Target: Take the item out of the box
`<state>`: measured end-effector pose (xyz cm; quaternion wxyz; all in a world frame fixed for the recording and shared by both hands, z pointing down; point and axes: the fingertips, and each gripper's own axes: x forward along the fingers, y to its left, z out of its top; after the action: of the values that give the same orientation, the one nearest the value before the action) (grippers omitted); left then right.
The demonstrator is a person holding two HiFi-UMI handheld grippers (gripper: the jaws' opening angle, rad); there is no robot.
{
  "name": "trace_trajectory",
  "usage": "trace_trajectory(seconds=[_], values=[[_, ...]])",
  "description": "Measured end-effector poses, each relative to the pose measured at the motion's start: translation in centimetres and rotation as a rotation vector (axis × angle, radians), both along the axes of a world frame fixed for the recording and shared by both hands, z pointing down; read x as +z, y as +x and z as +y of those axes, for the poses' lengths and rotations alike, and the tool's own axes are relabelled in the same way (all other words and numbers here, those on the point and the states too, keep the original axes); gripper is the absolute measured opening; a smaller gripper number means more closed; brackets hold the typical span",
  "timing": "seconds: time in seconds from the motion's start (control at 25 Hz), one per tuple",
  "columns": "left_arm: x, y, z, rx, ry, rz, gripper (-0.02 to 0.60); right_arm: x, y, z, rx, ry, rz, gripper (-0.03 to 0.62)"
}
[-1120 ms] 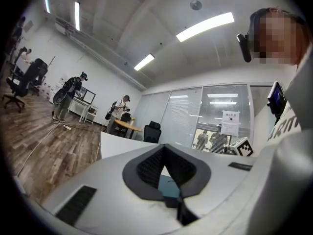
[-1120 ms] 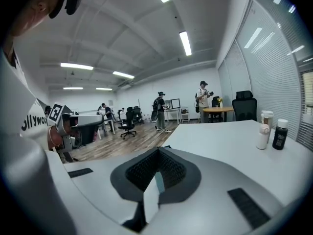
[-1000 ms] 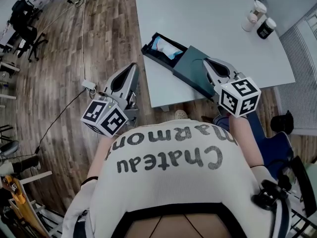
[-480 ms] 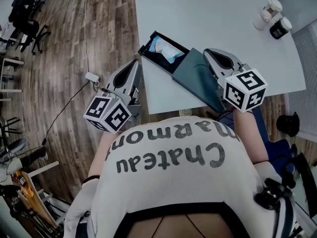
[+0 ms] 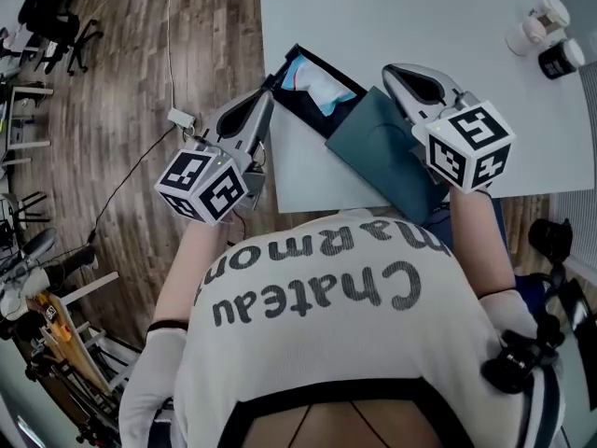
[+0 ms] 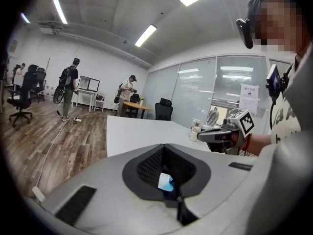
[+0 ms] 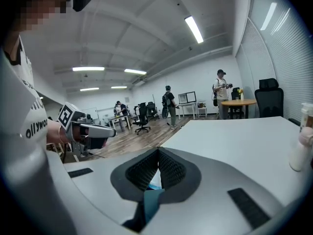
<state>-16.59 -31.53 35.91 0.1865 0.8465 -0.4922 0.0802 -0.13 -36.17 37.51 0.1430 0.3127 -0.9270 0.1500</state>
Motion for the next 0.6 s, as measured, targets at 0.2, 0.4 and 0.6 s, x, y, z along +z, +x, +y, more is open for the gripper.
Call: trace_trajectory(seconds=[0.2,0.4,0.6], values=[[2.1,1.5,-1.3,0.041,-0.047,-0.069,-0.002,1.7,-1.0,-1.2,-0.053,-0.044,-0.001,0.0],[4.6,3.6,-1.7,0.094,-0.113,-0.195,0.003,2.5,-1.3,-2.1,-0.088,-0.08,-0.008,-0.002],[8.4,4.0,-2.4,0.109,-0.17,-0.257,0.025,4.9,-1.5,-3.2,-0.105,-0.102,-0.028,-0.002]])
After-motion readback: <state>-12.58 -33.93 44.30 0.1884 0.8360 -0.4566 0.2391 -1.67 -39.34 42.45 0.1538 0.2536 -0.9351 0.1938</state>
